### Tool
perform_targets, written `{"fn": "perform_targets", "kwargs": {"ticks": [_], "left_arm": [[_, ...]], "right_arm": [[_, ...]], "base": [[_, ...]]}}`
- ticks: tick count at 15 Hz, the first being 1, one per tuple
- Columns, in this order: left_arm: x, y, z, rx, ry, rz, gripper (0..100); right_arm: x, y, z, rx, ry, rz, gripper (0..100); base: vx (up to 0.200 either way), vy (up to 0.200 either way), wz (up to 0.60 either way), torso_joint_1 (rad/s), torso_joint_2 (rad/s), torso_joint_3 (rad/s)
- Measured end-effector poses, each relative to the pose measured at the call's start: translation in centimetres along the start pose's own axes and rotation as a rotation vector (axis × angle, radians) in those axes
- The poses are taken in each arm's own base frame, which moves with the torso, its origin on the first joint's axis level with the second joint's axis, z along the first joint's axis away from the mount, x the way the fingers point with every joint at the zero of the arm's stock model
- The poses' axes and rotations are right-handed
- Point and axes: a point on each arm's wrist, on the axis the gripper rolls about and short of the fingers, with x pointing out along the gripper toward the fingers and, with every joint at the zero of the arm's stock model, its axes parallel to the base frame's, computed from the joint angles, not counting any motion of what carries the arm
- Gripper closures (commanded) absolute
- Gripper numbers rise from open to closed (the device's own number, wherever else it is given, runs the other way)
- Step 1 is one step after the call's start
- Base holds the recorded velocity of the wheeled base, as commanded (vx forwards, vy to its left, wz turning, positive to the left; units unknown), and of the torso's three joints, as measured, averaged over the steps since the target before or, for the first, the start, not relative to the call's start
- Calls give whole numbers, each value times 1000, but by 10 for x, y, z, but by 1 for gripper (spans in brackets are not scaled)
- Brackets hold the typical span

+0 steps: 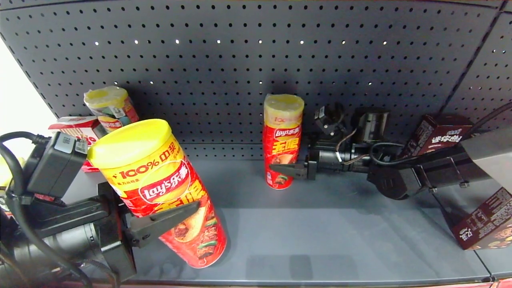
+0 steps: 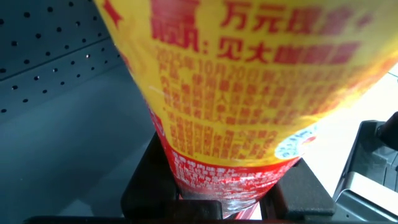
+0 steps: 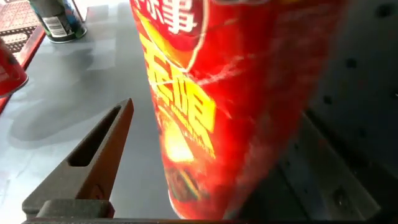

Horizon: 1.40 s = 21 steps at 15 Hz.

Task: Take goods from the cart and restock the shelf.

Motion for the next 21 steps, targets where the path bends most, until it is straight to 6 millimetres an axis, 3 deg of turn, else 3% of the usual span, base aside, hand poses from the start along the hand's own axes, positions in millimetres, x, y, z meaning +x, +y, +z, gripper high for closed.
{"fn": "perform_targets", "kwargs": {"ticks": [3,4,9,14,16,21], "left_arm": [[0,0,-1,-2,3,1,100],[0,0,-1,-1,3,0,100],[0,0,-2,-2,4,2,100],[-1,0,-2,-2,4,2,100],[-1,0,-2,-2,3,3,100],[-1,0,-1,-1,1,5,100]], "right_arm": [[11,0,-8,6,3,15,0],[13,0,-9,0,-3,20,100],[19,0,-18,-15,-22,20,100],[11,10,-9,-7,-15,23,100],[4,23,2,-7,-19,37,100],[-19,85,22,4,-22,121,100]], "base": [[0,0,0,0,0,0],[0,0,0,0,0,0],[0,0,0,0,0,0],[0,0,0,0,0,0],[0,0,0,0,0,0],[0,0,0,0,0,0]]}}
